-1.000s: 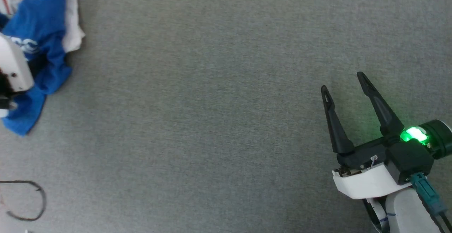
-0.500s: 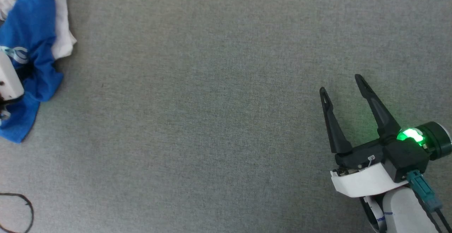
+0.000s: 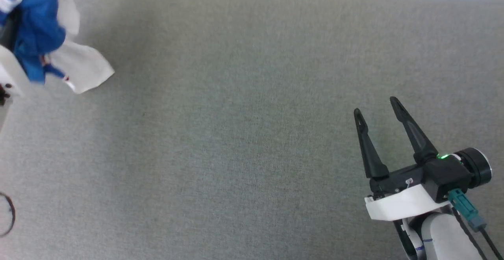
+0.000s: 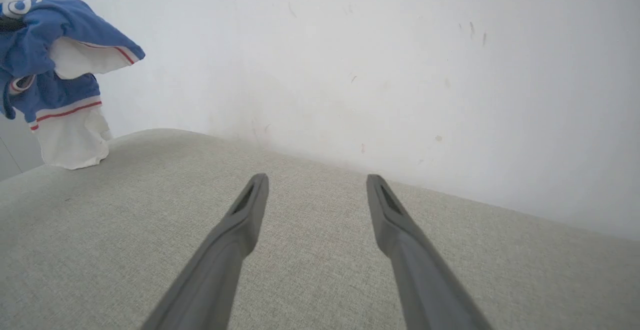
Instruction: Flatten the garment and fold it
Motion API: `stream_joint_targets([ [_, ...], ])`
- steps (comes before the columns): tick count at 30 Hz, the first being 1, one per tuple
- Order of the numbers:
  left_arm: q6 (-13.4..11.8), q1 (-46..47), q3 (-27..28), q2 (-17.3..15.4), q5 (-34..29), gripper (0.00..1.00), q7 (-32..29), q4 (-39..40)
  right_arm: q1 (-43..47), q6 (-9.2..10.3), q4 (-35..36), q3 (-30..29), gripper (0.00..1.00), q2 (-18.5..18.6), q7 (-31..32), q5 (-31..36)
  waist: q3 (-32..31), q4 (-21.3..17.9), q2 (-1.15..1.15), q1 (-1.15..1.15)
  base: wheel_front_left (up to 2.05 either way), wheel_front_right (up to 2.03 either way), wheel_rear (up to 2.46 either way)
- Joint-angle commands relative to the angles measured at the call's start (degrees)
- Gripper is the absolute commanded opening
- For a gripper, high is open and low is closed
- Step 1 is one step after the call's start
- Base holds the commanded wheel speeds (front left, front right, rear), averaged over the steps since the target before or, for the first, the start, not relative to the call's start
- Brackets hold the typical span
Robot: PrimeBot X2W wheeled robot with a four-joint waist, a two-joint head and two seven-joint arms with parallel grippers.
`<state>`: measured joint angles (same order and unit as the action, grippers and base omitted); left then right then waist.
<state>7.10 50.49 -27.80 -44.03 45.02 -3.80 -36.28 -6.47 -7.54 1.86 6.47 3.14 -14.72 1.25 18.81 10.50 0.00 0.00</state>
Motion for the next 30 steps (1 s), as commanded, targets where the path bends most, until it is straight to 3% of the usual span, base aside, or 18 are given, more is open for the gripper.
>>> stream_joint_targets([
  [1,0.38,1.71,-1.19,-0.35,-2.0,0.0,4.47,1.98,0.62,0.05,-0.3,-0.46,1.0,-0.17,-0.26,-0.69,-6.88,-0.03,0.0,0.0,0.0,0.0,0.0],
  [5,0.38,3.12,-3.47,0.4,-6.59,0.0,11.23,6.34,1.48,0.05,-0.73,-1.76,1.0,-0.23,-0.27,-2.38,-10.54,-0.45,0.0,0.0,0.0,0.0,0.0],
  [9,0.37,3.24,-6.14,1.51,-10.05,0.0,14.06,11.72,2.75,0.05,-1.28,-5.2,1.0,-0.24,-0.27,-4.31,-13.95,-1.39,0.0,0.0,0.0,0.0,0.0],
  [19,-1.61,0.05,-10.44,7.31,-9.61,0.0,11.25,23.19,4.61,0.05,-3.49,-10.02,1.0,-0.25,-0.28,-4.8,-18.72,-5.71,0.0,0.0,0.0,0.0,0.0],
  [30,-5.83,-7.66,-14.36,12.05,-8.1,0.0,9.18,28.81,5.17,0.05,-4.82,-10.71,1.0,-0.25,-0.28,-4.81,-16.87,-13.11,0.0,0.0,0.0,0.0,0.0],
])
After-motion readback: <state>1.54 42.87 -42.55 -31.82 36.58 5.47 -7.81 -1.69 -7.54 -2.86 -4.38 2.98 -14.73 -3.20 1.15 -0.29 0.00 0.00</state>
